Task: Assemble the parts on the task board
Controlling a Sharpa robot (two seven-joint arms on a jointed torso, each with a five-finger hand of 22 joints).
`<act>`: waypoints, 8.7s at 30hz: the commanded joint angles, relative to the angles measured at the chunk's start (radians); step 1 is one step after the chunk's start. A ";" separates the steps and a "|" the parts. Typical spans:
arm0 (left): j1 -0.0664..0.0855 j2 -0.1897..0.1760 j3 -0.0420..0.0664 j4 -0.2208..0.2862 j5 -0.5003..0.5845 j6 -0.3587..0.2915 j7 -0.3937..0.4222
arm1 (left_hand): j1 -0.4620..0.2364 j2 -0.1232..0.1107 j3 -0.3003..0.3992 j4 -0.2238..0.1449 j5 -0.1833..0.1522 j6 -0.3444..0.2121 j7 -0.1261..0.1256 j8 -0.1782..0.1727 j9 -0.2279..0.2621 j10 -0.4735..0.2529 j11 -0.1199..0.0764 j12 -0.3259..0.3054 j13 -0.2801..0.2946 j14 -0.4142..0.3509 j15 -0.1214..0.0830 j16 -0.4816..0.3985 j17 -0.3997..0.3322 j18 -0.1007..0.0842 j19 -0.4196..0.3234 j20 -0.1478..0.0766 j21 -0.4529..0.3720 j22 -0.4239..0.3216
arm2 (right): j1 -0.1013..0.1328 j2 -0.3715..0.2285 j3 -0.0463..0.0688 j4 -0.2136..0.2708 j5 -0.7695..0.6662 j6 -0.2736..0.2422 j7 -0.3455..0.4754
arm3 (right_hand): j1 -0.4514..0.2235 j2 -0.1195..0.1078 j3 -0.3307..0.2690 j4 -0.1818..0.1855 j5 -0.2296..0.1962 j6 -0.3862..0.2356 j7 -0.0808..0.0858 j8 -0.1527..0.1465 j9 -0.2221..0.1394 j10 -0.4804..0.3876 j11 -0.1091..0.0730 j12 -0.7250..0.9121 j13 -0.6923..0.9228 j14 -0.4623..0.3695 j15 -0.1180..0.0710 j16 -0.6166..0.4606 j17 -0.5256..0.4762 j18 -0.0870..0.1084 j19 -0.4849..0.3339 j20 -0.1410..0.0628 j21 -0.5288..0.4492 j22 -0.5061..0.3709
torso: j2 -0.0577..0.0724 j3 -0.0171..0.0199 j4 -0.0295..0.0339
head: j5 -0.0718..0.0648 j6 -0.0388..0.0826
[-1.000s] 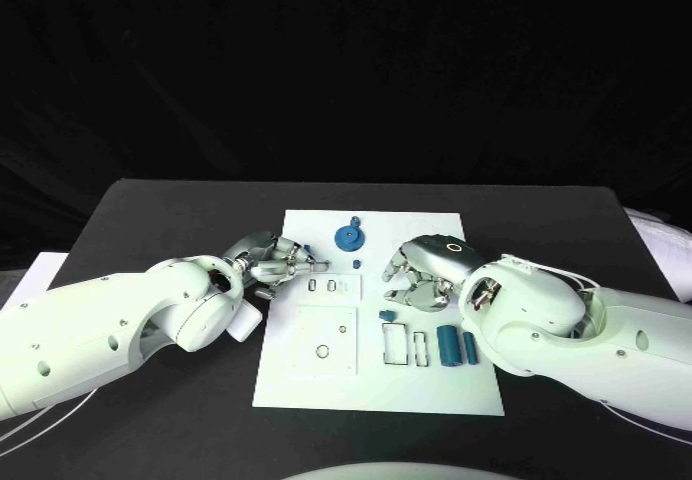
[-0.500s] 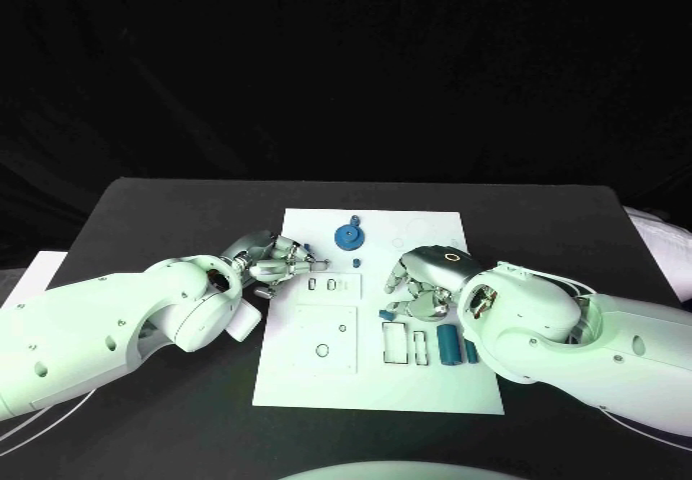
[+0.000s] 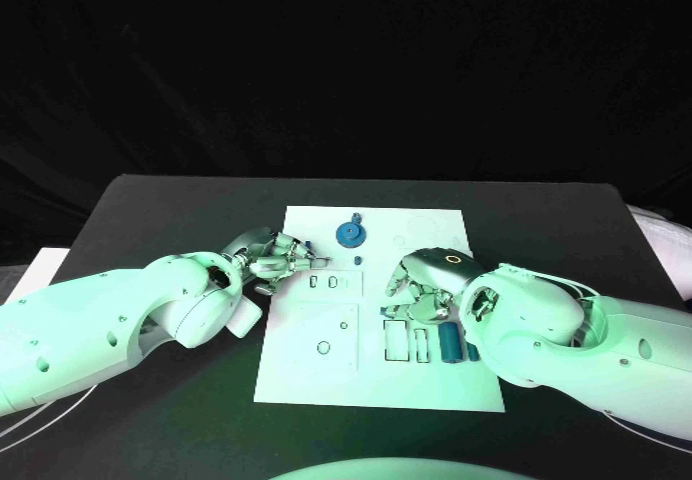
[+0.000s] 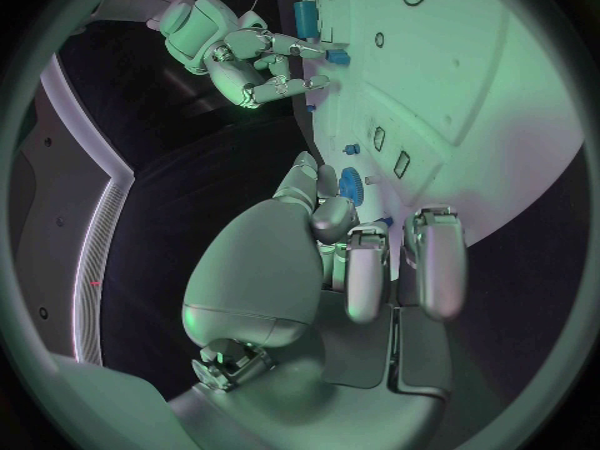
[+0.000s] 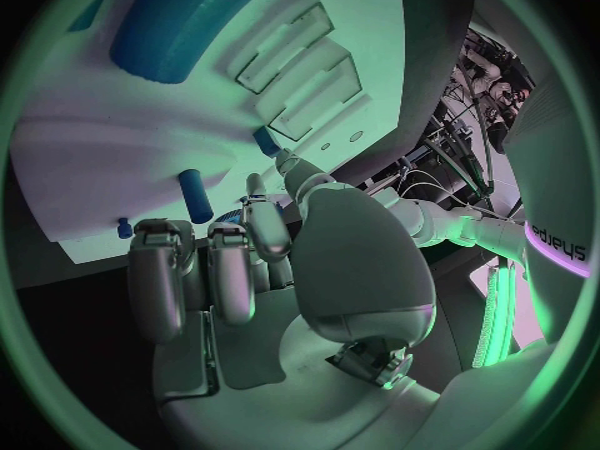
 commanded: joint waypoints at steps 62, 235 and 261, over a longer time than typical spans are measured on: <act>0.000 0.005 0.000 -0.004 0.006 0.016 0.011 | 0.018 0.004 0.018 -0.003 0.005 -0.003 -0.005 -0.002 -0.001 -0.002 -0.002 -0.008 -0.004 0.103 -0.006 0.003 0.264 -0.017 0.039 -0.007 0.002 0.112 | -0.016 0.043 -0.001 -0.043 -0.011 0.055 0.009 | 0.060 0.008 0.026 -0.011 -0.017 0.019 -0.009 0.002 0.001 0.001 -0.007 0.000 0.002 0.092 -0.001 -0.002 0.191 -0.002 0.031 0.002 -0.005 0.105 | 0.000 -0.0011 0.0002 | 0.002 -0.009; 0.000 0.060 0.000 0.021 -0.058 0.067 -0.043 | 0.075 -0.013 0.113 -0.029 0.006 0.004 0.006 -0.030 -0.021 -0.013 0.005 -0.042 -0.030 0.103 0.000 0.003 0.264 -0.012 0.026 -0.002 -0.014 0.108 | 0.006 0.084 0.020 0.025 -0.066 -0.187 -0.005 | 0.067 0.071 0.046 -0.041 0.037 0.097 -0.058 0.074 0.039 0.036 -0.046 0.044 0.037 0.095 -0.033 0.005 0.205 -0.006 0.040 -0.028 0.003 0.122 | -0.002 -0.0020 -0.0005 | 0.003 0.003; 0.000 0.002 0.001 0.005 0.012 0.002 0.018 | 0.069 -0.019 0.128 -0.028 0.006 0.007 0.007 -0.035 -0.026 -0.017 0.007 -0.049 -0.038 0.103 0.001 0.003 0.264 -0.012 0.025 -0.001 -0.017 0.106 | 0.013 0.212 0.008 -0.147 -0.104 -0.090 -0.072 | 0.046 0.064 0.037 -0.029 0.036 0.100 -0.058 0.079 0.042 0.039 -0.046 0.044 0.039 0.095 -0.034 0.004 0.205 -0.007 0.042 -0.029 0.004 0.125 | -0.002 -0.0040 0.0014 | 0.000 0.008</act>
